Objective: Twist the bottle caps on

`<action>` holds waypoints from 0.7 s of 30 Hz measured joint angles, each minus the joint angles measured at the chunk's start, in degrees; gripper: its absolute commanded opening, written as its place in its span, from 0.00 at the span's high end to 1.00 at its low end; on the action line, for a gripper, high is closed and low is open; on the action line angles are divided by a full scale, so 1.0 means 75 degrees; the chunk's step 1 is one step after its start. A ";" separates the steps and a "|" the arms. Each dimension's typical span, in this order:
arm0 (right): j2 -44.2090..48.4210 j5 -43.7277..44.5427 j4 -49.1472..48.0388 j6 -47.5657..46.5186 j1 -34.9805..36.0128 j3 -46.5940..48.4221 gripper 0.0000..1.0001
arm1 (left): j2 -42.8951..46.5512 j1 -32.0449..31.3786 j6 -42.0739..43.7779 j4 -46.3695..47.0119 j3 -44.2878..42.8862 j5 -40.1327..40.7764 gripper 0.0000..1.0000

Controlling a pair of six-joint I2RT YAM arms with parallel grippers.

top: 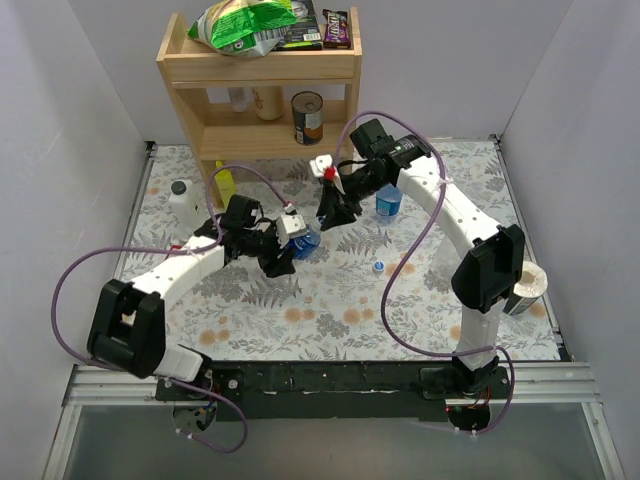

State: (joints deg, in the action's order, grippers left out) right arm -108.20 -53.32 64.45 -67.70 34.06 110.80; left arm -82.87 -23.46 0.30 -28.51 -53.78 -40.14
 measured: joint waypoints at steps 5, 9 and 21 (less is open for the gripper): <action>-0.0472 0.0055 -0.1754 0.4846 -0.0262 -0.0006 0.99 | 0.1300 -0.0504 -0.0933 0.2334 0.1513 0.2731 1.00; -0.0551 0.0076 -0.2728 0.8119 -0.0653 -0.0816 0.77 | 0.1632 -0.1081 -0.0536 0.3407 0.2090 0.4578 1.00; 0.0309 -0.1964 -0.7187 0.9684 -0.1865 -0.2162 0.07 | 0.2375 -0.0871 -0.0740 0.3136 0.2052 0.3602 1.00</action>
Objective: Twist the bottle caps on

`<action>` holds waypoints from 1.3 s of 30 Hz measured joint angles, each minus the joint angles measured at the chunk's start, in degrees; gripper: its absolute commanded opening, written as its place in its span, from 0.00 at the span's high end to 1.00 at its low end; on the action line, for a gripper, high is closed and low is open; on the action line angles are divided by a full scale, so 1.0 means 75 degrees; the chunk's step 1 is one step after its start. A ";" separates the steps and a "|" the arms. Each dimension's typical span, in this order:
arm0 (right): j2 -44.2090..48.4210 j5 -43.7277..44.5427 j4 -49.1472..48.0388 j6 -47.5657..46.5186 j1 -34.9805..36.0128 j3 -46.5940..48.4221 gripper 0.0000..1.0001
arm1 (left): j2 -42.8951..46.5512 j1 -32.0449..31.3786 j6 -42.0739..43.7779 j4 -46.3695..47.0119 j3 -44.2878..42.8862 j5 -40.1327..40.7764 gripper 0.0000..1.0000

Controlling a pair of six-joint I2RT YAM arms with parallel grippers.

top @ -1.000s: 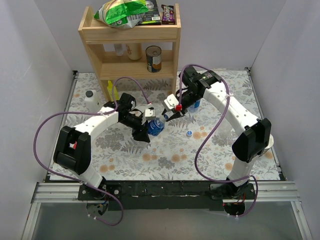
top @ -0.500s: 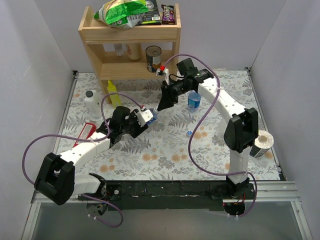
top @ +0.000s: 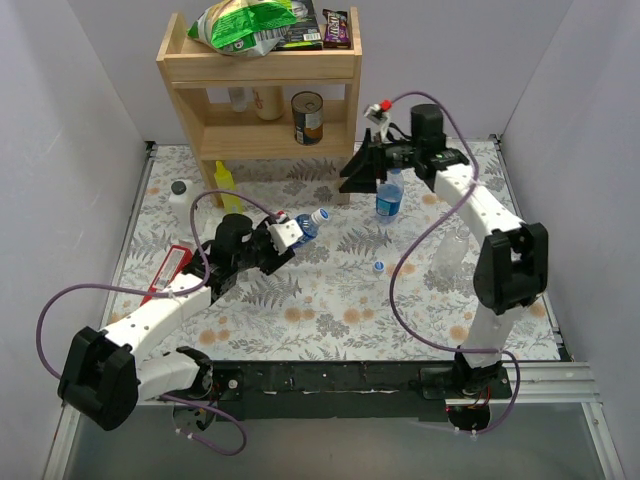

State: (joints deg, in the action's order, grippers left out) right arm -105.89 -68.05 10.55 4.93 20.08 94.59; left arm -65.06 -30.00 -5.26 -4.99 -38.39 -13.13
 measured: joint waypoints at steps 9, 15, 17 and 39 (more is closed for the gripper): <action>0.0525 -0.1880 -0.8617 0.4456 0.0198 -0.1845 0.17 | -0.0233 0.0688 -0.1058 -0.0676 -0.0734 -0.3217 1.00; 0.0213 -0.2241 -1.0637 0.5945 0.0848 -0.1941 0.24 | -0.0242 0.0688 -0.1215 -0.0746 -0.0740 -0.3797 1.00; 0.0154 -0.2296 -1.0896 0.6213 0.0877 -0.1944 0.24 | -0.0242 0.0688 -0.1218 -0.0775 -0.0740 -0.3850 1.00; -0.0050 -0.2366 -1.1369 0.7189 0.0819 -0.2238 0.39 | -0.0548 0.0982 -0.1355 -0.0650 -0.0787 -0.4316 1.00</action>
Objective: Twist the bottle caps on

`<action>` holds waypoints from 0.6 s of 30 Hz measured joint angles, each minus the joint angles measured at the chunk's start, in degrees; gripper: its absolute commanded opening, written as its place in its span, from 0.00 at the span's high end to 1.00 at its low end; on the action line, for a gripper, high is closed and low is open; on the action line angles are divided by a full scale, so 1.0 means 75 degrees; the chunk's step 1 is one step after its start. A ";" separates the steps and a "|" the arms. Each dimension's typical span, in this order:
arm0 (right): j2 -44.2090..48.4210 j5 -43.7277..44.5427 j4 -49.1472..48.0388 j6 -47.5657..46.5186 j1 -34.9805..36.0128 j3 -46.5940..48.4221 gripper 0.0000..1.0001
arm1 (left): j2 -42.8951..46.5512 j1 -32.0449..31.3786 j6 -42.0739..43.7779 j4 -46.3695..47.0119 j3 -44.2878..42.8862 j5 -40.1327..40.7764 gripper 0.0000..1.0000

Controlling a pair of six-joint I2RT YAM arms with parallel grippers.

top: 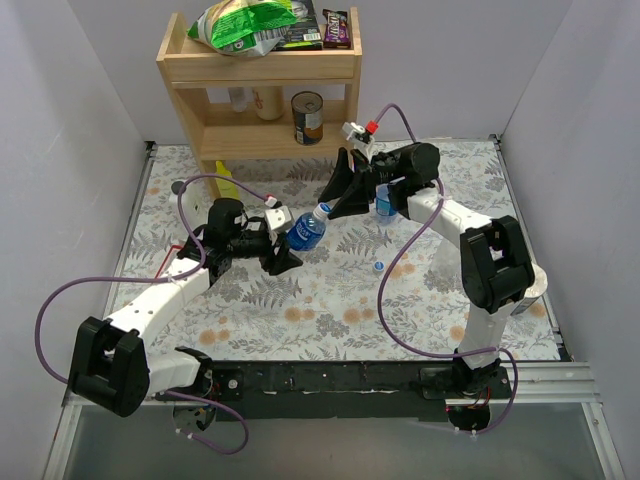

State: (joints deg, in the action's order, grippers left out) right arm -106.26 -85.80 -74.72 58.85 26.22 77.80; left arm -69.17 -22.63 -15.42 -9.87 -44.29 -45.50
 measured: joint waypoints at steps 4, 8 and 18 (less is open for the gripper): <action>0.0000 0.0000 -0.0012 -0.0117 0.0067 0.0000 0.10 | -0.0003 -0.0003 -0.0003 0.0058 -0.0073 -0.0006 1.00; 0.0029 0.0358 0.1291 -0.1530 0.0017 0.0187 0.05 | -0.0003 0.0000 0.0178 -0.0009 -0.0090 -0.0017 1.00; 0.0443 0.3914 0.7487 -0.6671 -0.0612 0.4316 0.05 | -0.0227 0.0003 0.0624 -0.0358 -0.0093 -0.0055 1.00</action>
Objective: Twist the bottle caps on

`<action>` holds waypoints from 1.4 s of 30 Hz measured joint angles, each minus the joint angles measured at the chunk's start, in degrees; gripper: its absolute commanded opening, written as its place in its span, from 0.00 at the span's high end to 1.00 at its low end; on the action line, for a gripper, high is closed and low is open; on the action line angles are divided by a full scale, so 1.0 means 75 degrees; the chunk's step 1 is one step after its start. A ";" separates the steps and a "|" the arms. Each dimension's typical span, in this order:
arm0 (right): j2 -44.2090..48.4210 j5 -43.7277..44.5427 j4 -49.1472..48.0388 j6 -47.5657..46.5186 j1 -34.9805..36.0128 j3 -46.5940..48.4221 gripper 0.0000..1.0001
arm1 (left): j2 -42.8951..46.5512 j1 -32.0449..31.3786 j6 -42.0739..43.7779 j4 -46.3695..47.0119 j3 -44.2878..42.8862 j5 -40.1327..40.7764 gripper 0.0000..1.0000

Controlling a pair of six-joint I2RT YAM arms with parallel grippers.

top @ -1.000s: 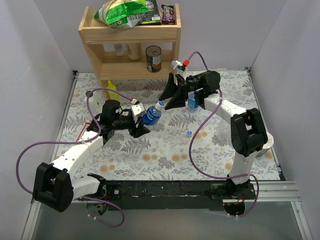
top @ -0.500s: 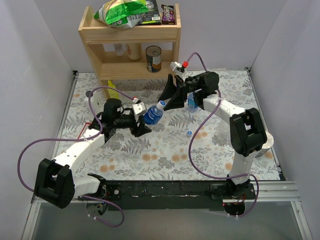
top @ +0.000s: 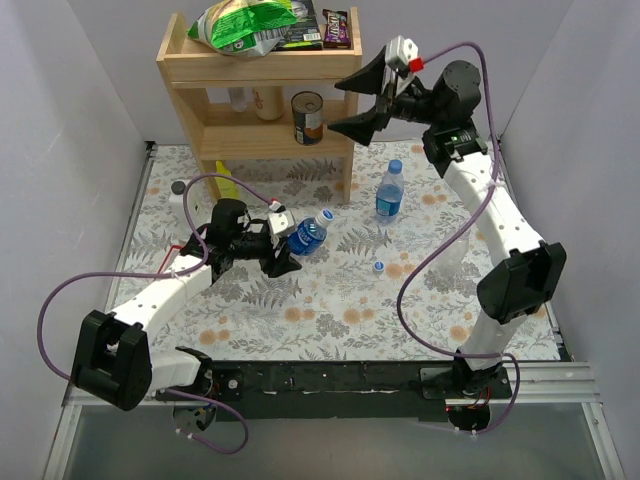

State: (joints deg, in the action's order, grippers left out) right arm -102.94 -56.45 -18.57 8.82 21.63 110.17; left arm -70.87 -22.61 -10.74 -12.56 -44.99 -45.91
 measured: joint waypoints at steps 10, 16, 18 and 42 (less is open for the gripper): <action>0.0662 0.0195 0.7571 -0.9049 0.1411 -0.0338 0.30 | -0.0245 0.0052 0.0493 -0.0382 -0.0137 -0.0067 1.00; 0.0720 0.0493 1.0162 -1.2059 0.1818 -0.0880 0.30 | -0.0434 0.0047 0.1241 -0.0965 -0.0274 0.0061 1.00; 0.0752 0.0638 1.0672 -1.2598 0.1833 -0.1008 0.31 | -0.0484 0.0052 0.1411 -0.1061 -0.0294 0.0047 1.00; 0.0761 0.0938 1.1421 -1.3368 0.1935 -0.1061 0.61 | -0.0472 0.0055 0.1926 -0.1329 -0.0425 -0.0079 1.00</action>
State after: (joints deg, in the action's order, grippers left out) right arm -97.23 -49.41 67.09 -91.44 36.14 102.21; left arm -74.41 -22.20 3.70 -22.52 -48.18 -46.50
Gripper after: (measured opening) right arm 0.442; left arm 0.508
